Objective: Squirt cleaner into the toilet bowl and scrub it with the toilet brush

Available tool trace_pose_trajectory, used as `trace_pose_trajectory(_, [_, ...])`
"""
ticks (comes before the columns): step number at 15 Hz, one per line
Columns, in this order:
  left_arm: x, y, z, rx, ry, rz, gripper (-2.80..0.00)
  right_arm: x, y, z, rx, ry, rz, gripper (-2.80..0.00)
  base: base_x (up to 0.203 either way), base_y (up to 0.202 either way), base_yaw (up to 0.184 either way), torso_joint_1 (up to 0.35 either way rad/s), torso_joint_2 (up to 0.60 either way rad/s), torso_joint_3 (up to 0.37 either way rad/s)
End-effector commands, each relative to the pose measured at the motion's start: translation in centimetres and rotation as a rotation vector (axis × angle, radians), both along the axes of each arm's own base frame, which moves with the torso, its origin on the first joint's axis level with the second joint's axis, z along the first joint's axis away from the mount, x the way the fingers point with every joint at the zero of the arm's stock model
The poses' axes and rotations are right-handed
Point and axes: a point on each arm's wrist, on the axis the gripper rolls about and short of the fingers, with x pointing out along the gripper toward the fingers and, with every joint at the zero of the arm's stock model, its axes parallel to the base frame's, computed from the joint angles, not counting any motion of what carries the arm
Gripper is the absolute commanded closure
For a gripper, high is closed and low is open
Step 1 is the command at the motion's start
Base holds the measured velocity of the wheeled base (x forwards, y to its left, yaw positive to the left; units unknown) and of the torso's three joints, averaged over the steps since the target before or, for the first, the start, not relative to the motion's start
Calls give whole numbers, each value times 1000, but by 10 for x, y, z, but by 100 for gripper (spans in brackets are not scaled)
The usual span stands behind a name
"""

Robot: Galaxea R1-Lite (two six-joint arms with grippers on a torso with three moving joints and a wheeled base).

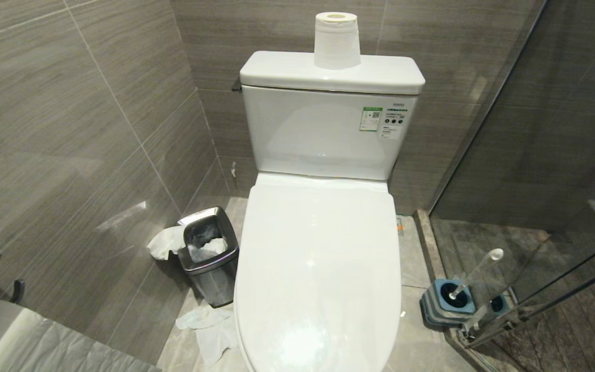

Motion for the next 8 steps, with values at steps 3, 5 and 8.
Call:
trace_pose_trajectory(3, [42, 0, -39, 6, -30, -11, 0, 0, 0, 0, -1, 1, 1, 0, 0, 0, 0, 0, 0, 0])
trace_pose_trajectory(5, [54, -1, -57, 10, -41, -23, 0, 0, 0, 0, -1, 2, 1, 0, 0, 0, 0, 0, 0, 0])
trace_pose_trajectory(8, [65, -1, -80, 4, -11, -39, 0, 0, 0, 0, -1, 1, 1, 0, 0, 0, 0, 0, 0, 0])
